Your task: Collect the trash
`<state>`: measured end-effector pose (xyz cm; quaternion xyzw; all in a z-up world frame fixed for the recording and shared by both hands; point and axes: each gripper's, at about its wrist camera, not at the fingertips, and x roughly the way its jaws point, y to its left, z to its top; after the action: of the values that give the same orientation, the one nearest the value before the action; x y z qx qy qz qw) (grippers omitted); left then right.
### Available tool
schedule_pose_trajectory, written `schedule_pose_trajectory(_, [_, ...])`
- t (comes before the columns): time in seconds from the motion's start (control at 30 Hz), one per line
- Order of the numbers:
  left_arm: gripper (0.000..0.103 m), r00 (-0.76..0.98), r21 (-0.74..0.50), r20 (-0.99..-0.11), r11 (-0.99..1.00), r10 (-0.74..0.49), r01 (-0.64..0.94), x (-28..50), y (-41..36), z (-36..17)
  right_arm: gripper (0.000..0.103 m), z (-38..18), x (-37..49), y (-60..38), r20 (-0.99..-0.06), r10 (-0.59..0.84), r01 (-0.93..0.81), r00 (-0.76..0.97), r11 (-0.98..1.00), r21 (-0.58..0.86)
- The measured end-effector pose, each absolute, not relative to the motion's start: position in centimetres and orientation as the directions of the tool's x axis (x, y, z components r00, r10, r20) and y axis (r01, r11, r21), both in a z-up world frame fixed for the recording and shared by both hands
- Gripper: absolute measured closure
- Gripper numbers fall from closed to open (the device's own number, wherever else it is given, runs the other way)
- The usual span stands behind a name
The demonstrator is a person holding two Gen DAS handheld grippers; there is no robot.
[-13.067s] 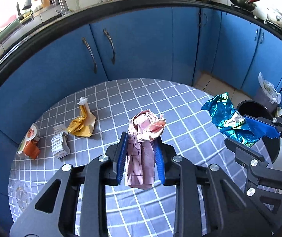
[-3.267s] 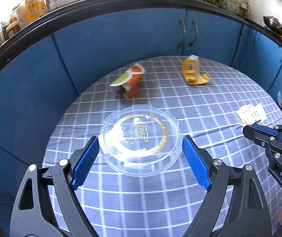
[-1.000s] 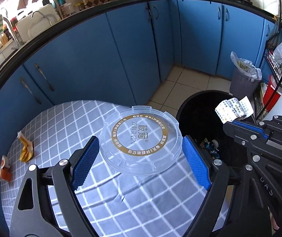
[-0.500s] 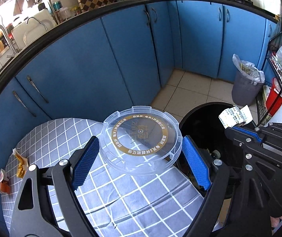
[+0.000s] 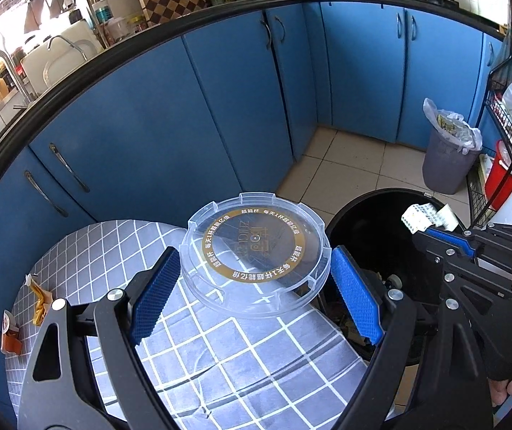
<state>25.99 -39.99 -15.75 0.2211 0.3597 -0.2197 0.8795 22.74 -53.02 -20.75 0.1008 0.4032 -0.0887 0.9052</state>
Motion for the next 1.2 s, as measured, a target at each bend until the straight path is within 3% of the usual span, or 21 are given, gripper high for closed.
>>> schedule_pose_trajectory(0.6, [0.019,0.650,0.233,-0.722,0.802,-0.236,0.550,25.3,-40.5,-15.4,0.097,-21.4,21.9,-53.8,-0.758,-0.083,0.274,0.646,0.953,0.129])
schedule_pose_trajectory(0.63, [0.019,0.652,0.234,-0.721,0.802,-0.235,0.549,25.2,-40.5,-15.4,0.091,-21.4,21.9,-53.8,-0.758,-0.084,0.275,0.647,0.953,0.130])
schedule_pose_trajectory(0.67, [0.019,0.653,0.235,-0.720,0.802,-0.235,0.548,25.1,-40.5,-15.4,0.078,-21.3,21.8,-53.8,-0.754,-0.087,0.277,0.651,0.952,0.130])
schedule_pose_trajectory(0.7, [0.019,0.652,0.234,-0.721,0.802,-0.235,0.549,25.1,-40.5,-15.4,0.024,-21.1,21.7,-53.7,-0.746,-0.094,0.278,0.659,0.952,0.126])
schedule_pose_trajectory(0.73, [0.019,0.652,0.234,-0.721,0.803,-0.235,0.549,25.1,-40.4,-15.4,0.007,-20.8,21.4,-53.6,-0.728,-0.101,0.277,0.678,0.953,0.125])
schedule_pose_trajectory(1.2, [0.019,0.649,0.220,-0.718,0.804,-0.250,0.553,25.2,-40.7,-14.9,0.007,-20.6,21.0,-53.7,-0.729,-0.147,0.302,0.669,0.950,0.085])
